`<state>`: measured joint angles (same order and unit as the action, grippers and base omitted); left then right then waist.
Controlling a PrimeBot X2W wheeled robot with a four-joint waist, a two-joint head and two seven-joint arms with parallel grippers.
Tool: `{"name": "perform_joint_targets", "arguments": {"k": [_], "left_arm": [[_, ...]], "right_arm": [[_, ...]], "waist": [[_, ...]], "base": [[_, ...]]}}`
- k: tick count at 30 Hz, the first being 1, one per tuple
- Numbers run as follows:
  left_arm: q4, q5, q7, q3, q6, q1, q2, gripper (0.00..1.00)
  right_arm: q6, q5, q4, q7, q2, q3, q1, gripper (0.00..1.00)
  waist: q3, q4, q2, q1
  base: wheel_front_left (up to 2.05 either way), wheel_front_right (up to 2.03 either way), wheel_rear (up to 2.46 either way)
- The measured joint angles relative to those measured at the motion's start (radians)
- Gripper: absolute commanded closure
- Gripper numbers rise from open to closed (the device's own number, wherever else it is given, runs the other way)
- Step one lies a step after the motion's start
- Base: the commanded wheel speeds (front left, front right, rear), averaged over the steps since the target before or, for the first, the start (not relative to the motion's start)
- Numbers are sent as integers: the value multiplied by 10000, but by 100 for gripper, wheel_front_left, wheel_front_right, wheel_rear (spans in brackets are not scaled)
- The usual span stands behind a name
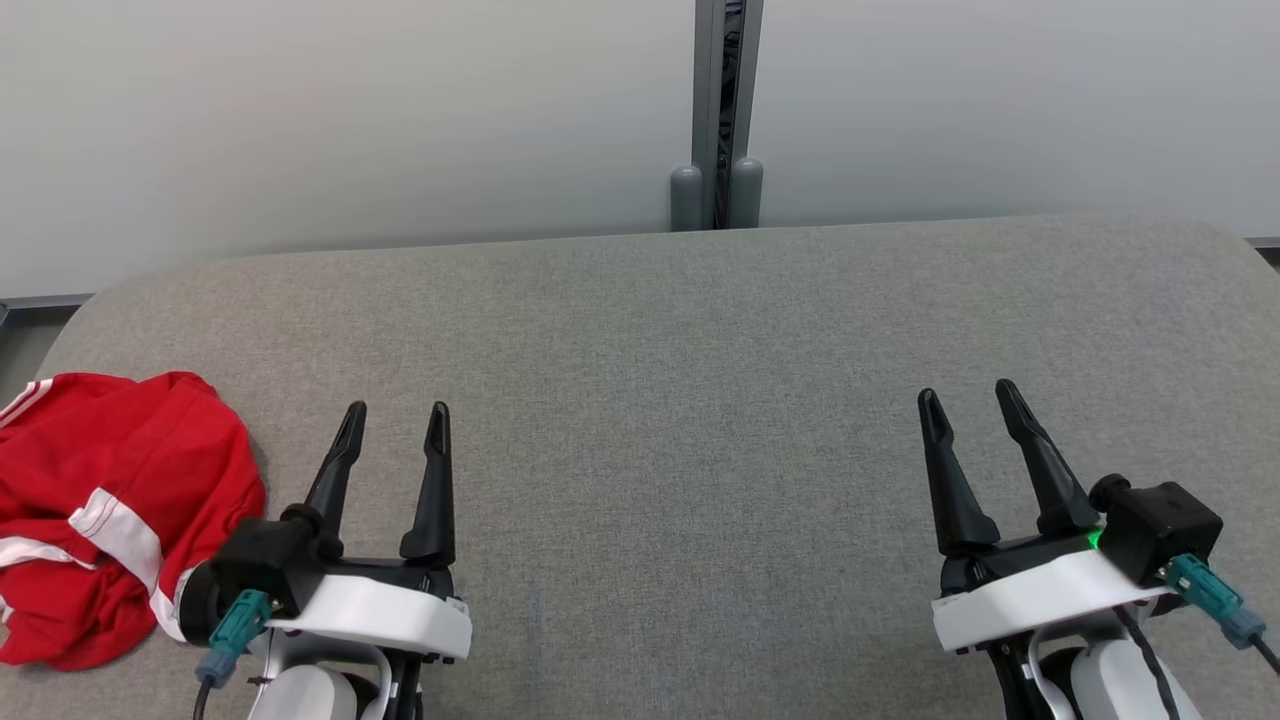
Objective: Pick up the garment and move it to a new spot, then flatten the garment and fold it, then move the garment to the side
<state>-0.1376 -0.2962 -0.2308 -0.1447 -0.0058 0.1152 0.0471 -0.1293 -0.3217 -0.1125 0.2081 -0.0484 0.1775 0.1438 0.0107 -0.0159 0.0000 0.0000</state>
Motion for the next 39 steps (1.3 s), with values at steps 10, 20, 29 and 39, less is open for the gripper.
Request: {"name": "perform_joint_targets", "arguments": {"k": [10,20,29,39], "left_arm": [[-2,729,-153,-81,69,-57,2,0],[-2,1369,-265,-182,148,-59,8,0],[-125,1511,-309,-211,146,-56,10,0],[-232,1480,-309,-203,71,-57,8,0]], "right_arm": [[-2,821,23,228,-29,242,0,0],[-2,1467,-4,479,-36,453,18,0],[-2,1630,-58,533,-38,497,104,0],[-2,1626,-163,533,-33,456,101,0]], "waist": [[-96,0,0,0],[-105,-39,0,0],[-116,-78,0,0],[-193,-107,0,0]], "base": [[0,0,0],[0,0,0],[0,0,0],[0,0,0]]}}
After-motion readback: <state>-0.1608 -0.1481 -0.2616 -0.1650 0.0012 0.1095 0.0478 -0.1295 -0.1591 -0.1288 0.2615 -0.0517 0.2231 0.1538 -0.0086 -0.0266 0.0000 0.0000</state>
